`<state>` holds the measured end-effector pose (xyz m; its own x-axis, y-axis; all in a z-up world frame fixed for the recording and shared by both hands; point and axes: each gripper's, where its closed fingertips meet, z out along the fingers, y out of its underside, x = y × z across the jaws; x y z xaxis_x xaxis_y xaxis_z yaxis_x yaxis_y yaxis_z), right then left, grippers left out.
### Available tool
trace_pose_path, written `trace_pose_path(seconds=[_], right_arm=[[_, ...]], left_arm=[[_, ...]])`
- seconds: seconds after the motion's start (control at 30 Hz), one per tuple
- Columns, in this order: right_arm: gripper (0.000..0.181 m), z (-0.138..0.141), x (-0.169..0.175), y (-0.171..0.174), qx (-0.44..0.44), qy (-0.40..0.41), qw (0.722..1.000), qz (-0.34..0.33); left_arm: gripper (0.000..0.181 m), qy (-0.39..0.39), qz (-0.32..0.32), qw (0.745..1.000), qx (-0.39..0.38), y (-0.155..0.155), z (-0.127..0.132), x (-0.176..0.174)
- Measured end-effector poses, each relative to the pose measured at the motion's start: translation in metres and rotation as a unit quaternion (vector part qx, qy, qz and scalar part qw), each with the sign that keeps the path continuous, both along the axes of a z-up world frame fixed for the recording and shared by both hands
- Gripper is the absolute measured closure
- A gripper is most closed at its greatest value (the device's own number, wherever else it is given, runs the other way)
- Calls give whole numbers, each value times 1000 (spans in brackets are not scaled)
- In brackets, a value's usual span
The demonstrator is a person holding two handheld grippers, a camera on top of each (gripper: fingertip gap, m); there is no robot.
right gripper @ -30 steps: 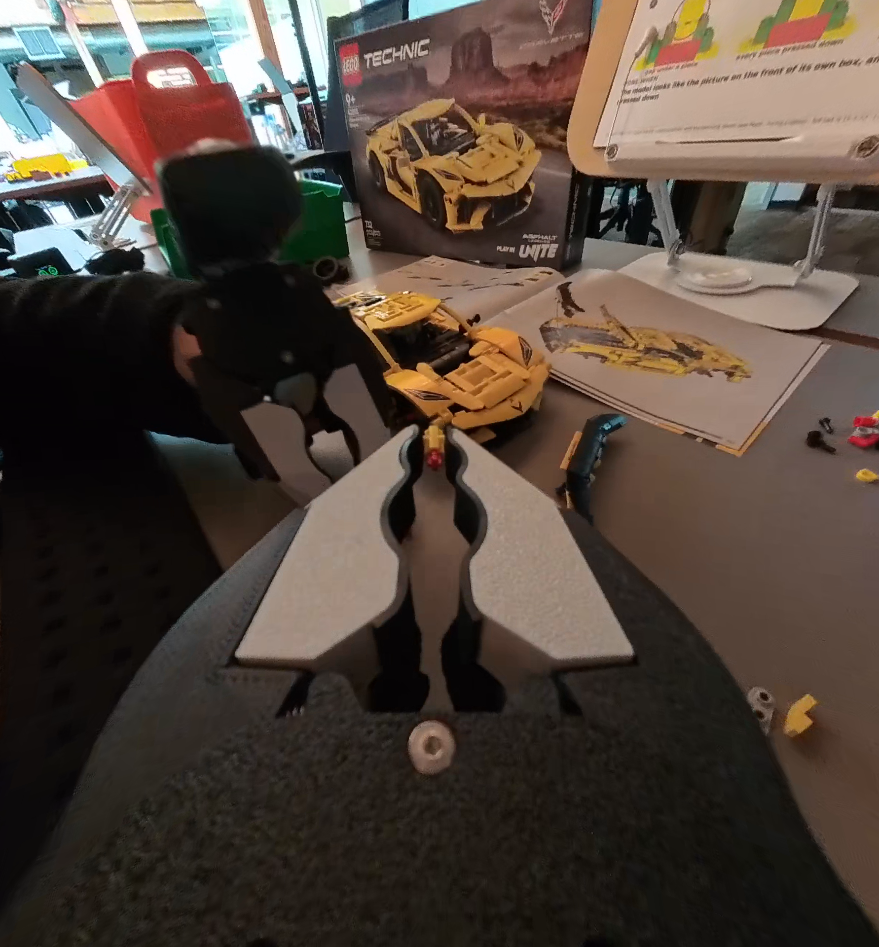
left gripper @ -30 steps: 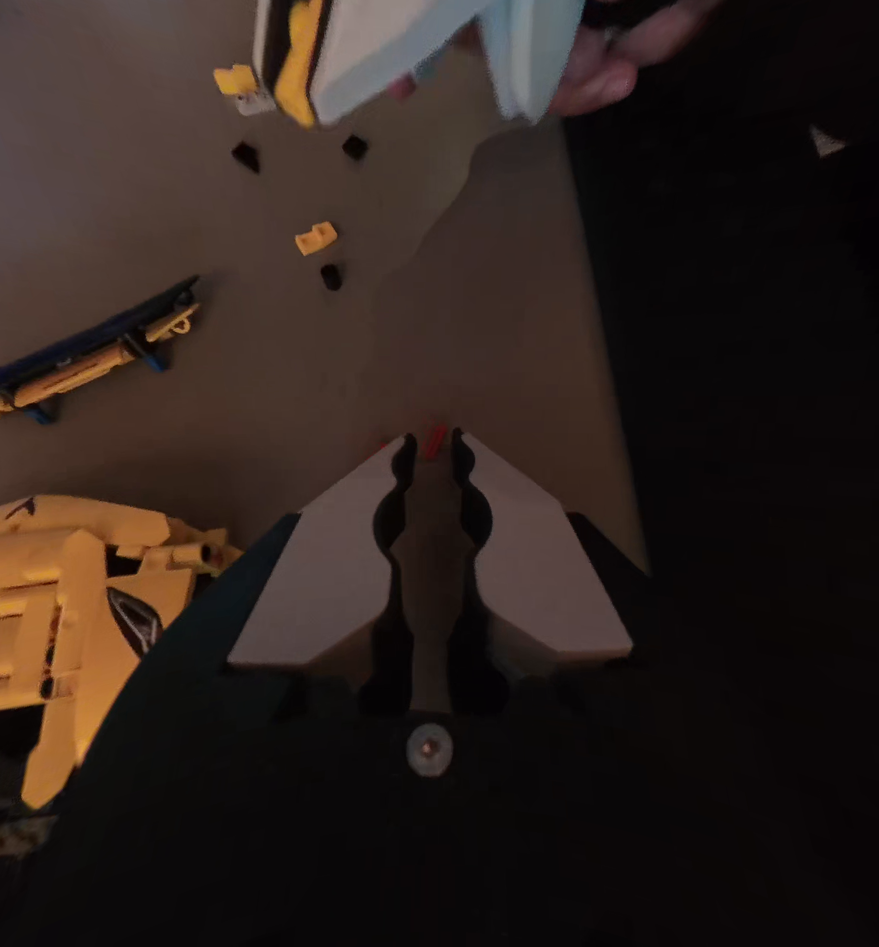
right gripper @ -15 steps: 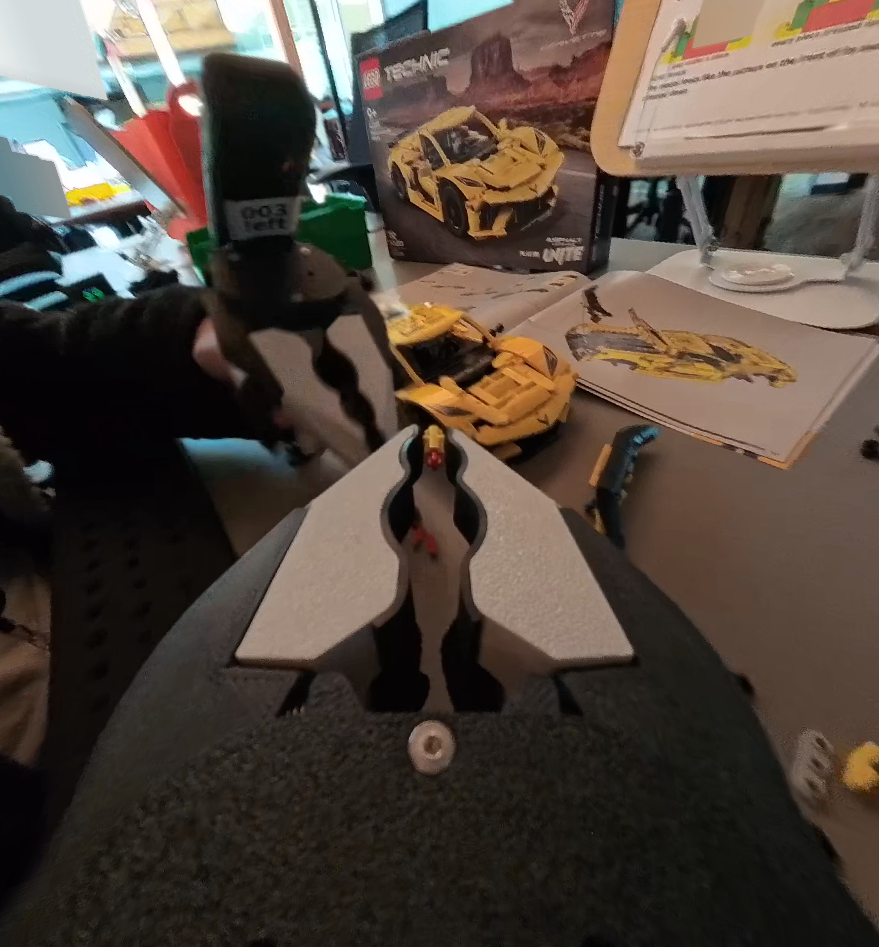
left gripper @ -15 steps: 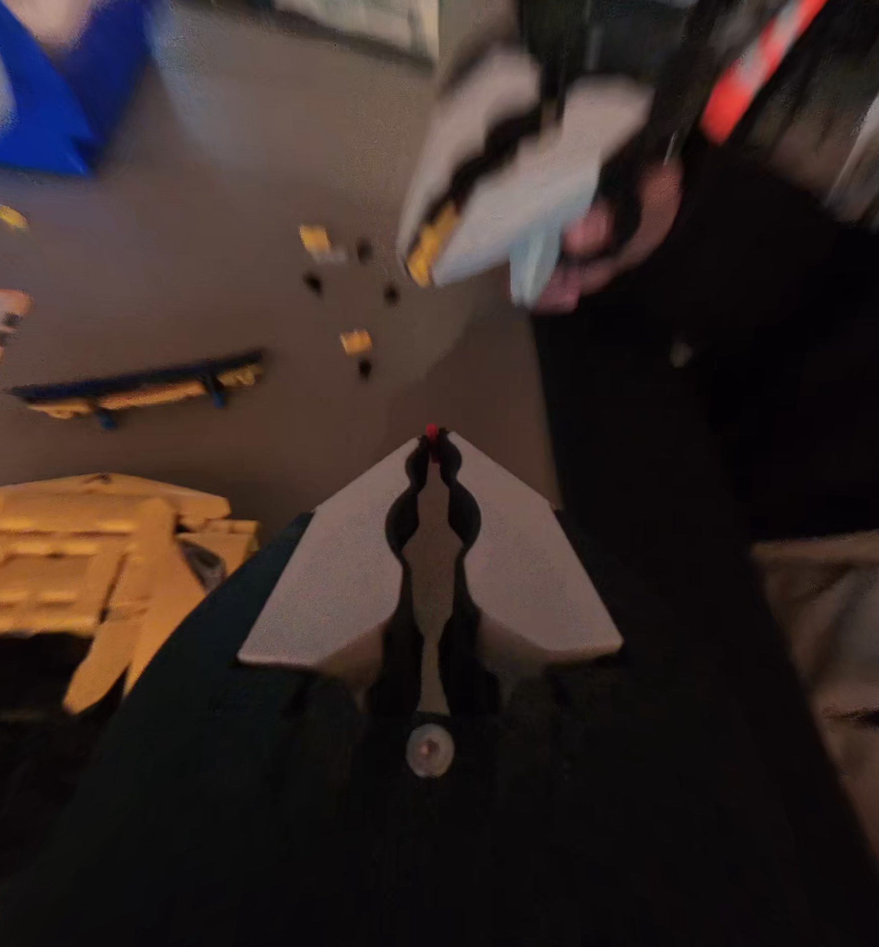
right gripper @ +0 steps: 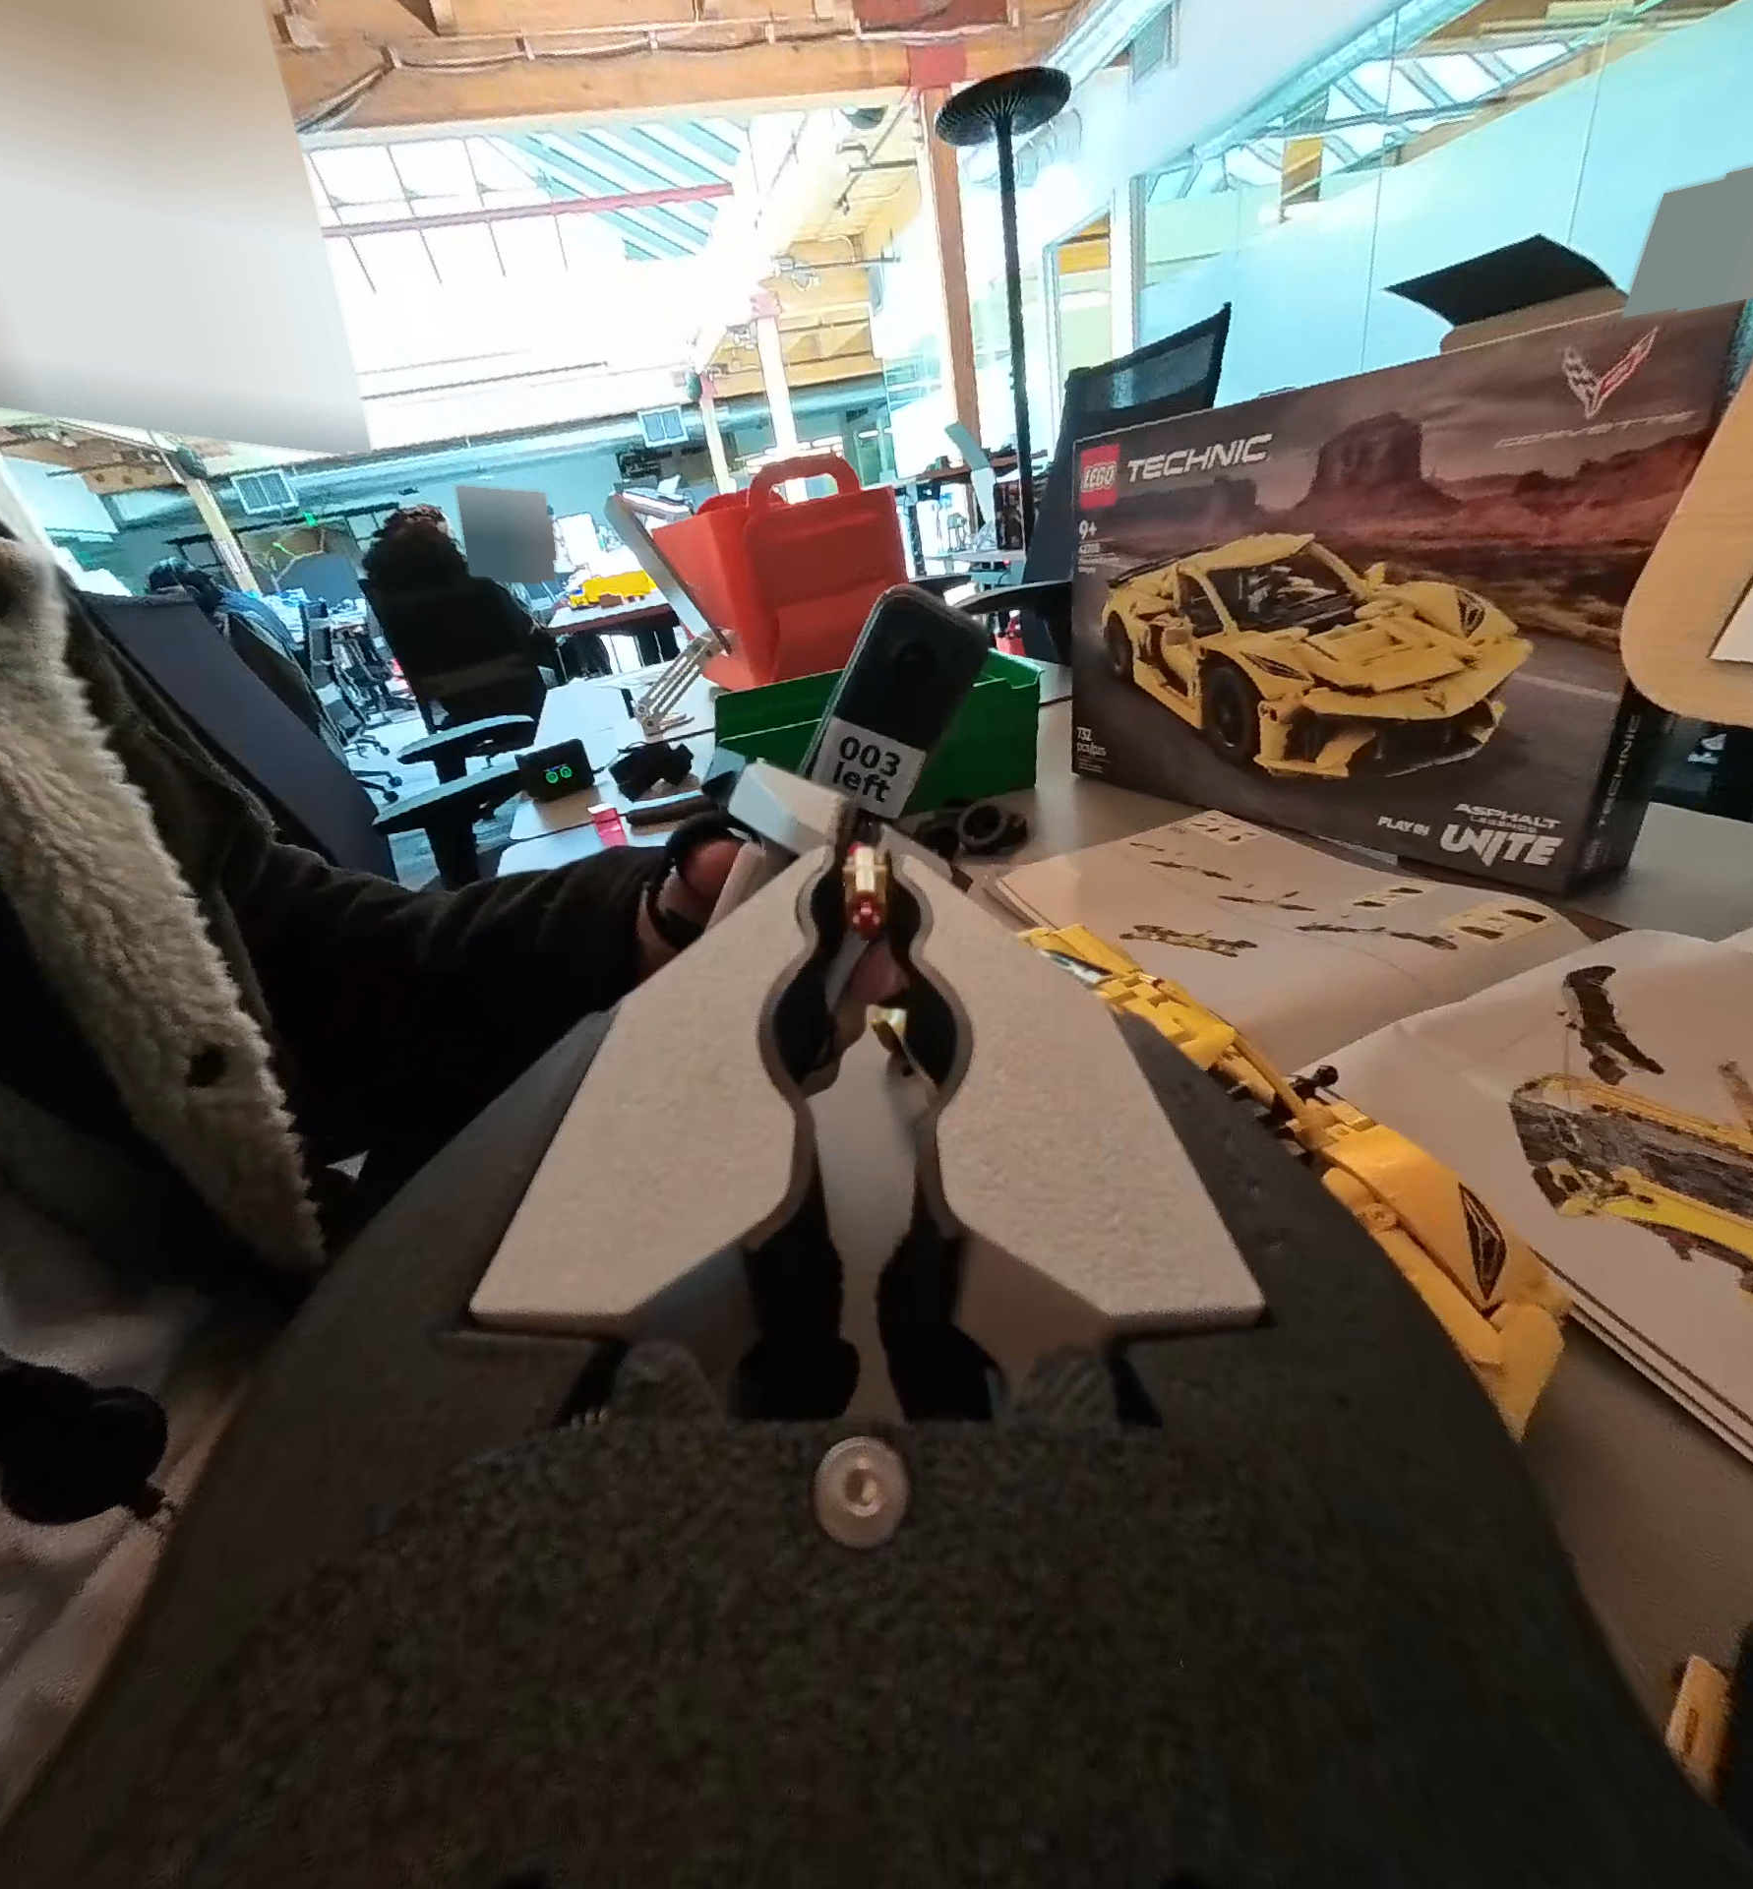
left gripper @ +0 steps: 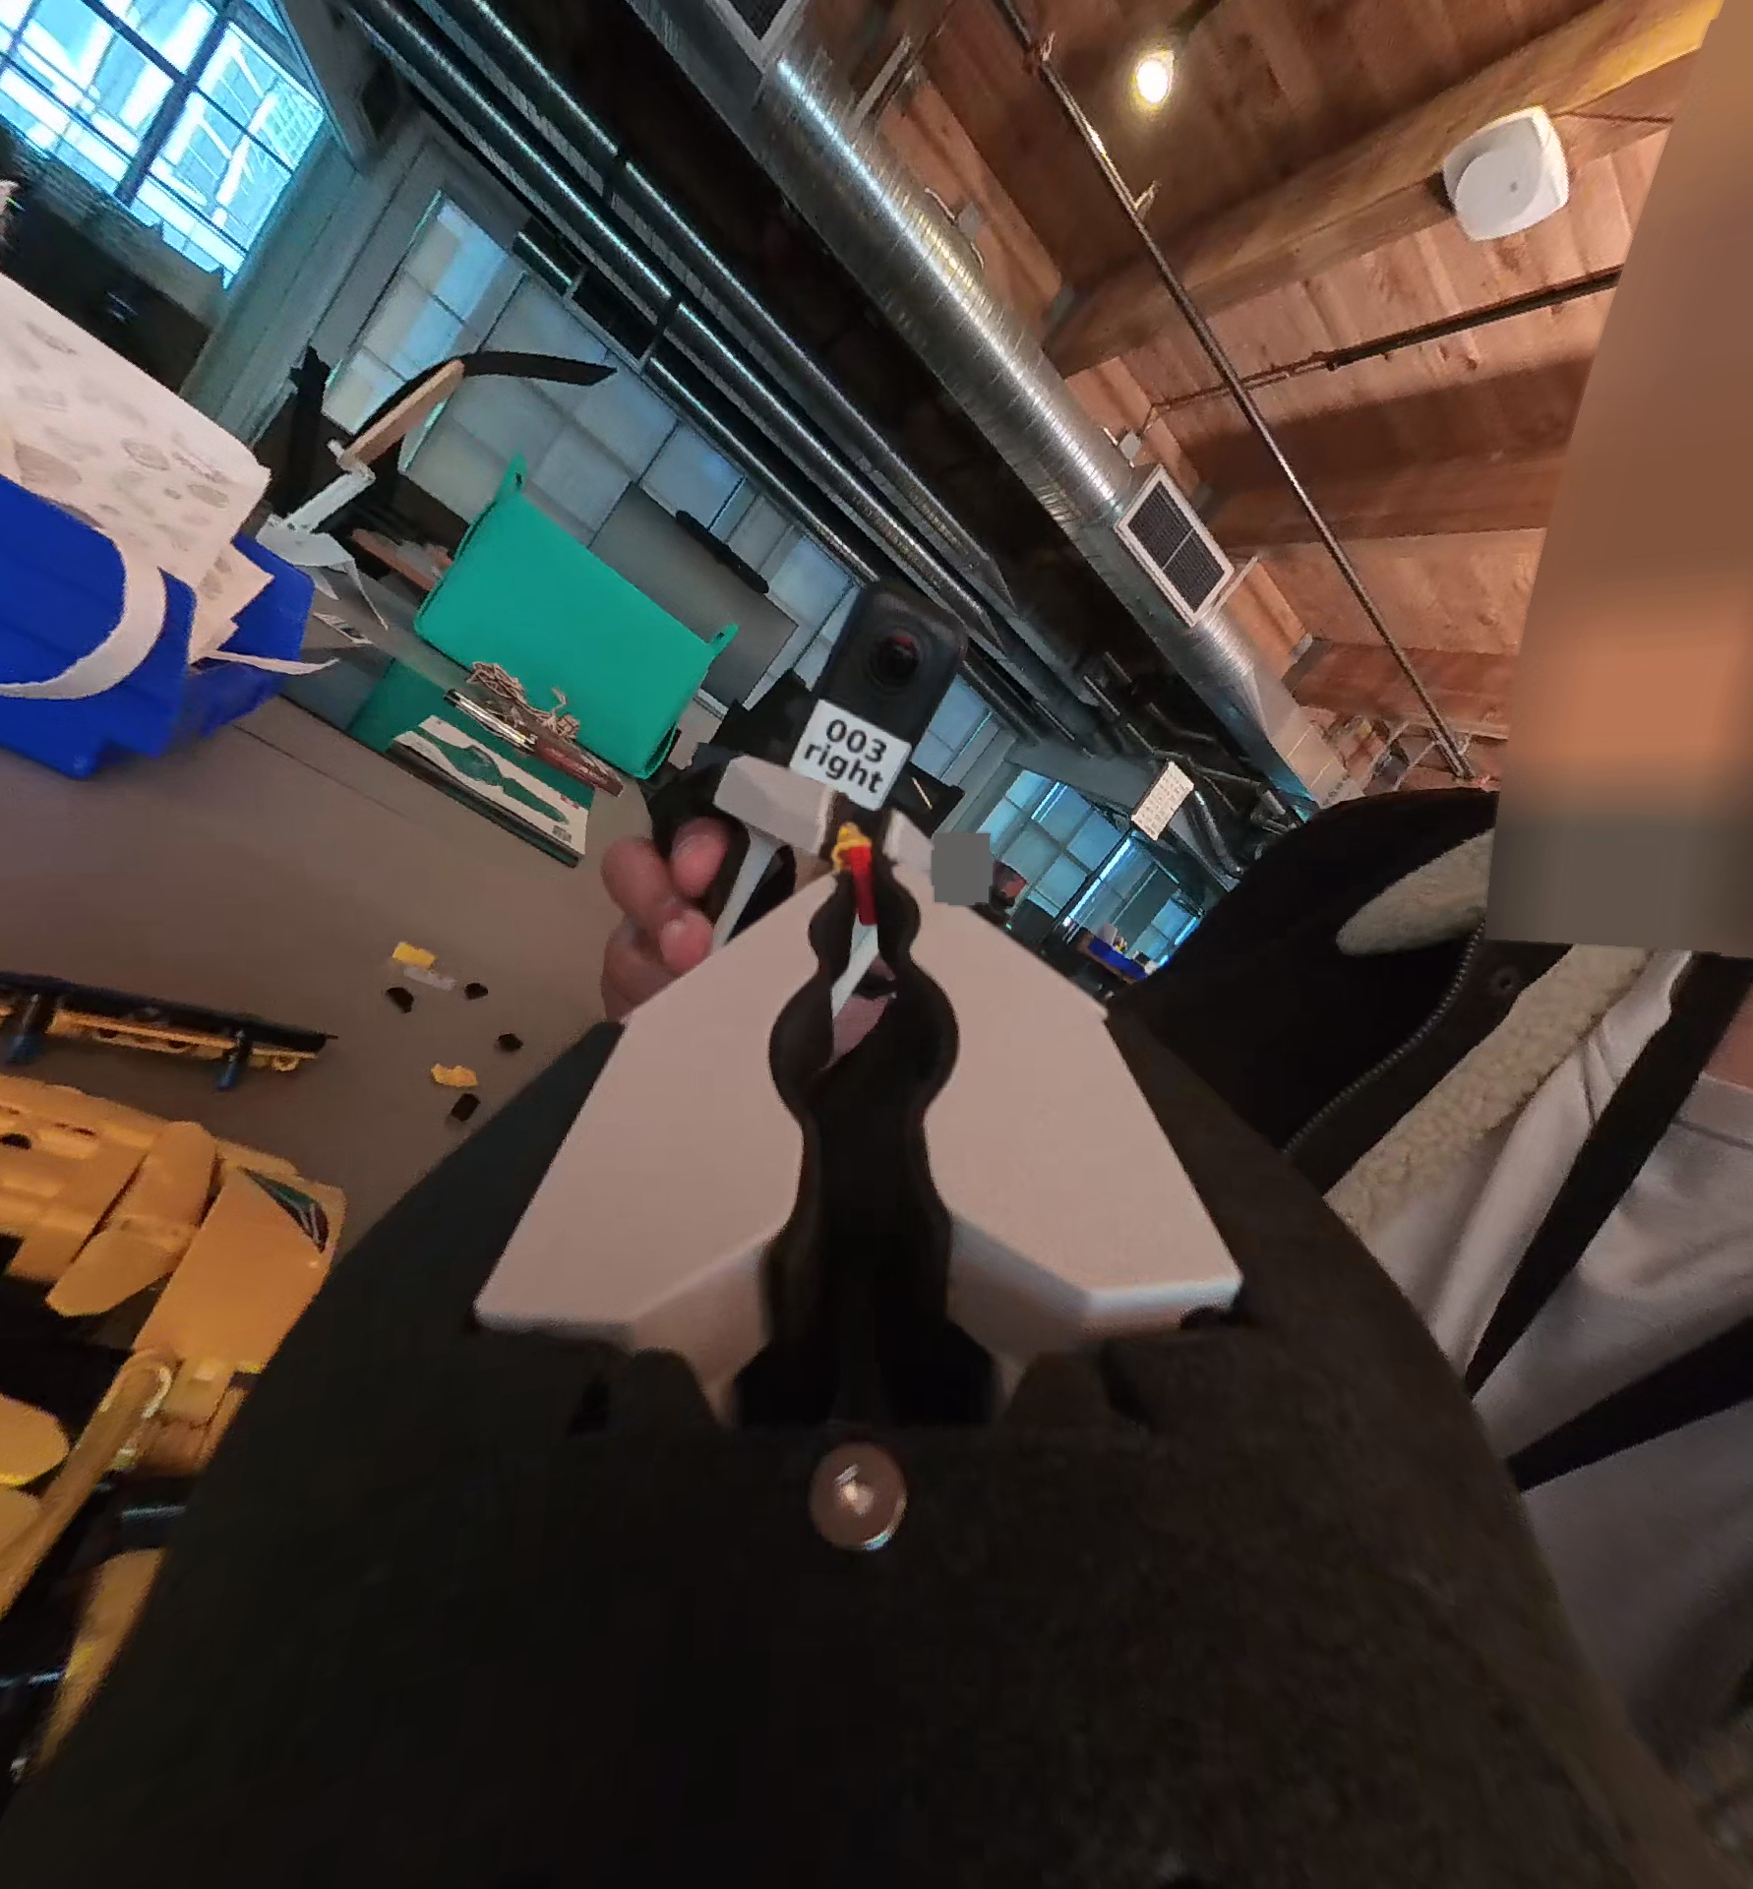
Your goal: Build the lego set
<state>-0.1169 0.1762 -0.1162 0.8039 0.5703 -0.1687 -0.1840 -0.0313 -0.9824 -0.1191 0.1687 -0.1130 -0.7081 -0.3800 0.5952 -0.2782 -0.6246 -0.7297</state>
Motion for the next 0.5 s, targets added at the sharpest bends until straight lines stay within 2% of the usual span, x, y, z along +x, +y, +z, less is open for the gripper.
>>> trace_pose_path(seconds=[0.23,0.5], right_arm=[[174,-7,-7,-7,-25,-2,998,50],[174,-23,-14,-21,-111,-91,980,136]], left_arm=[[178,16,-45,999,18,-11,-8,-6],[179,40,-94,994,41,-26,-23,-11]])
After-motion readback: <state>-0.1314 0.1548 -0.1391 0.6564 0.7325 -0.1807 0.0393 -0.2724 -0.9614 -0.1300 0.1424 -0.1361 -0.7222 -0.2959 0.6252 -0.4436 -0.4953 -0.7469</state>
